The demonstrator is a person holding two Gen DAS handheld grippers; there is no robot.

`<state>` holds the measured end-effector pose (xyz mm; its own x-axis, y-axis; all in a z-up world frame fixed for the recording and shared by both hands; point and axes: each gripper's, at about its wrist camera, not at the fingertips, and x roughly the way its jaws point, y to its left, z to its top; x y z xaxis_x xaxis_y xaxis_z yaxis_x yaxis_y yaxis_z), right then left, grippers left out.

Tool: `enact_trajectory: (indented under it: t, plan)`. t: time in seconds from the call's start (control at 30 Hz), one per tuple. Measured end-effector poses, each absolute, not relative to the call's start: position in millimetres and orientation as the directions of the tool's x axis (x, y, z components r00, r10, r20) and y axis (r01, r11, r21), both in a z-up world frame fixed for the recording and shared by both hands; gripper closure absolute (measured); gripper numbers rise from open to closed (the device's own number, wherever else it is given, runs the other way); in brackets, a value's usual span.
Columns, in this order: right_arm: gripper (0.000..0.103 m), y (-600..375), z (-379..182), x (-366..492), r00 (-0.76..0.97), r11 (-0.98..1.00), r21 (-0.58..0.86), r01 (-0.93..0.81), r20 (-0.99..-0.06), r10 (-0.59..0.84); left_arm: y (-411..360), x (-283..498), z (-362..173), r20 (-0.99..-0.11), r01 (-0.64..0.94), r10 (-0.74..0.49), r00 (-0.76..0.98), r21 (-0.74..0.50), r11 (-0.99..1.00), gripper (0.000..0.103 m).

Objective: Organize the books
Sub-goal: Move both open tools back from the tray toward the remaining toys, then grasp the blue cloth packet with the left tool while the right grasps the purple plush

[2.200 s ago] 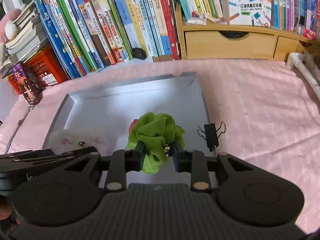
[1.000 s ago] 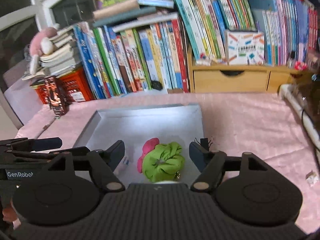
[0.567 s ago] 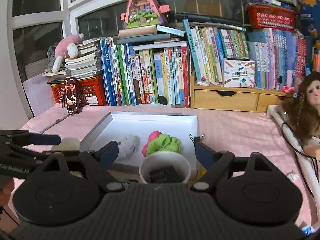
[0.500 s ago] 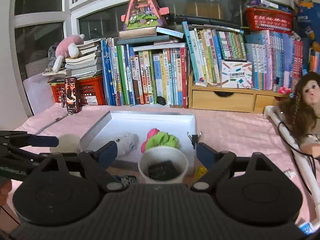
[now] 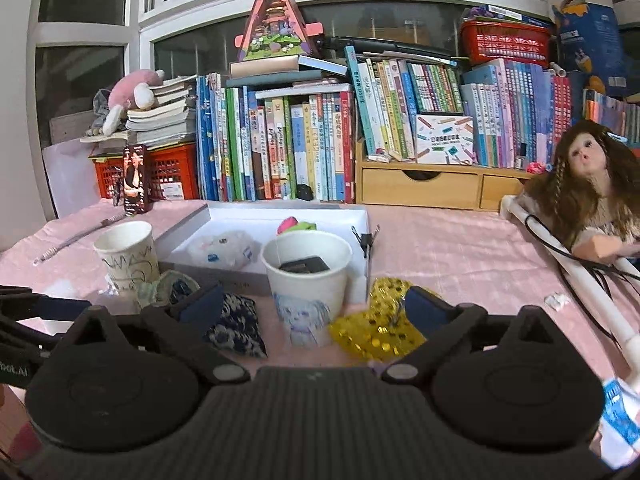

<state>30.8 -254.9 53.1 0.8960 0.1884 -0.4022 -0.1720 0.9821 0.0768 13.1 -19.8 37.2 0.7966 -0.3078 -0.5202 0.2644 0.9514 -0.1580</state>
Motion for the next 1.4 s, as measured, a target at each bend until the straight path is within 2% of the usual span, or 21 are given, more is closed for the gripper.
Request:
enact_trajectory:
  t: [0.6, 1.03, 1.1, 1.2, 1.23, 1.27, 1.33, 1.4]
  plan:
    - [0.000, -268.3, 5.8, 15.6, 0.903, 0.999, 0.006, -0.033, -0.429, 0.032, -41.7, 9.3, -13.8, -0.519, 0.133, -0.206, 0.830, -0.175, 0.976, 0.011]
    - [0.001, -273.7, -6.0, 21.0, 0.889, 0.999, 0.052, 0.001, -0.458, 0.023, -58.4, 15.2, -19.7, -0.507, 0.120, -0.192, 0.840, -0.173, 0.978, 0.013]
    - [0.002, -273.2, -6.9, 21.9, 0.886, 0.998, 0.056, 0.001, -0.462, 0.025, -59.6, 16.0, -20.0, -0.507, 0.122, -0.194, 0.840, -0.173, 0.977, 0.016]
    - [0.006, -273.2, -8.1, 24.1, 0.882, 0.998, 0.069, 0.001, -0.469, 0.032, -60.3, 15.7, -19.8, -0.502, 0.129, -0.202, 0.841, -0.177, 0.976, 0.029]
    - [0.009, -273.2, -8.8, 24.5, 0.881, 0.997, 0.074, 0.004, -0.472, 0.032, -60.4, 15.0, -19.8, -0.500, 0.131, -0.202, 0.842, -0.174, 0.976, 0.038]
    - [0.013, -273.2, -9.5, 24.7, 0.880, 0.997, 0.078, 0.007, -0.475, 0.031, -60.3, 14.6, -20.0, -0.499, 0.132, -0.202, 0.842, -0.172, 0.976, 0.049]
    - [0.022, -272.6, -11.1, 24.9, 0.877, 0.997, 0.081, 0.014, -0.480, 0.027, -60.3, 13.2, -19.9, -0.498, 0.136, -0.208, 0.842, -0.176, 0.975, 0.057]
    - [0.037, -272.4, -11.8, 23.9, 0.875, 0.997, 0.076, 0.030, -0.484, 0.010, -59.3, 11.6, -18.5, -0.499, 0.141, -0.216, 0.839, -0.184, 0.973, 0.061]
